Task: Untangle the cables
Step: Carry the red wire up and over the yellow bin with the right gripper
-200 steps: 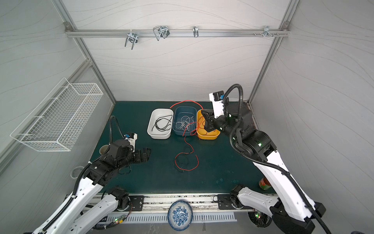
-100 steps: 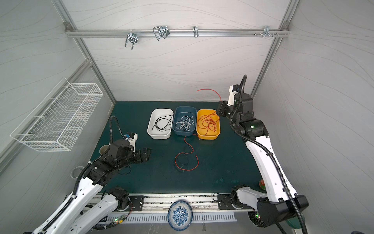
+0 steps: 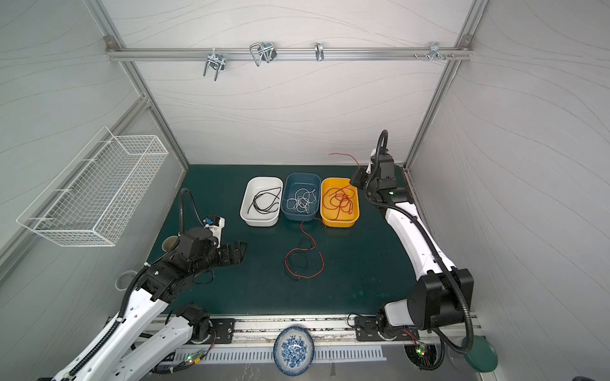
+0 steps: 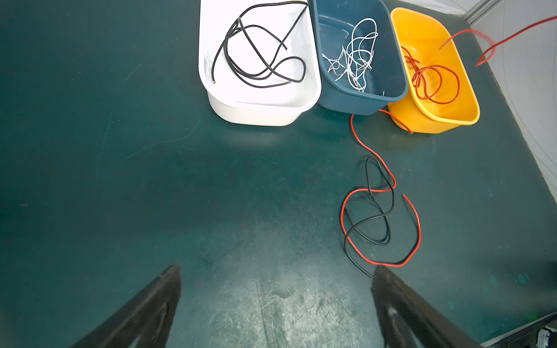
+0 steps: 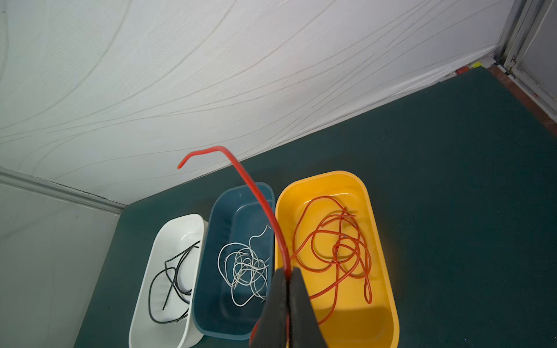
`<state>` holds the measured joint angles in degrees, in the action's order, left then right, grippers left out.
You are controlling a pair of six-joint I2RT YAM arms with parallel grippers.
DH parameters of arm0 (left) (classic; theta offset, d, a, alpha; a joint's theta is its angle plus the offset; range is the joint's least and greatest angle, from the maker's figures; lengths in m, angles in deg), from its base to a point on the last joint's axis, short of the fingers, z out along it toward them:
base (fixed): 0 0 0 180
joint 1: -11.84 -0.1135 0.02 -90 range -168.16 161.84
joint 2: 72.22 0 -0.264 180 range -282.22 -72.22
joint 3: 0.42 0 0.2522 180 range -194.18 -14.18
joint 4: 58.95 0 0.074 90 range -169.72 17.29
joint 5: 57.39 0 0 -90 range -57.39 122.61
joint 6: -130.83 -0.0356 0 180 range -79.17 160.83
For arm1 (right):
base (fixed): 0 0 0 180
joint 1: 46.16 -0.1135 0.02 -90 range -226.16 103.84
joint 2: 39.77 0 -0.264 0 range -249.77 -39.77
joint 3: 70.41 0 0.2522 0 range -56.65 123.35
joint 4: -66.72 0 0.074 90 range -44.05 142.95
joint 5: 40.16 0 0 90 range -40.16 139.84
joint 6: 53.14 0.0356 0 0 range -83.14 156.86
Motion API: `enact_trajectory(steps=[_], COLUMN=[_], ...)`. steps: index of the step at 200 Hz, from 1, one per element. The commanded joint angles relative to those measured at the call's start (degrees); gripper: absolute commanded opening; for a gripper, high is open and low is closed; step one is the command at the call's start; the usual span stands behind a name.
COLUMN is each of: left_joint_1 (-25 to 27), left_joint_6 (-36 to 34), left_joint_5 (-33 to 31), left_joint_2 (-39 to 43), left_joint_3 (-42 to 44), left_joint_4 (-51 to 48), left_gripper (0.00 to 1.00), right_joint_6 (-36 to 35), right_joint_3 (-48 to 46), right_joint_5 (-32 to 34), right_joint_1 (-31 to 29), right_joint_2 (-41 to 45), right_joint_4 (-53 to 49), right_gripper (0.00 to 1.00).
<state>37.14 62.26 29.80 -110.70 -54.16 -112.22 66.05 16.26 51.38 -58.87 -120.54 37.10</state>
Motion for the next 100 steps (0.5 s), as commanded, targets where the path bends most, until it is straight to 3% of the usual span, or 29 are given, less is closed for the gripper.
enact_trajectory(steps=[1, 100], left_joint_1=[0.3, 0.3], left_joint_6=[-0.5, -0.6], left_joint_5=[0.0, 0.6], left_joint_2=[-0.2, -0.9], left_joint_3=[0.0, -0.1], left_joint_4=[2.4, 2.5], left_gripper=[1.00, 1.00], right_joint_6=[1.3, 3.8], right_joint_3=[-1.2, -9.5], right_joint_5=[1.0, 1.7], right_joint_1=[0.2, 0.4], right_joint_2=[-2.2, -9.5], right_joint_4=[4.3, 8.5], right_gripper=[0.00, 0.00])
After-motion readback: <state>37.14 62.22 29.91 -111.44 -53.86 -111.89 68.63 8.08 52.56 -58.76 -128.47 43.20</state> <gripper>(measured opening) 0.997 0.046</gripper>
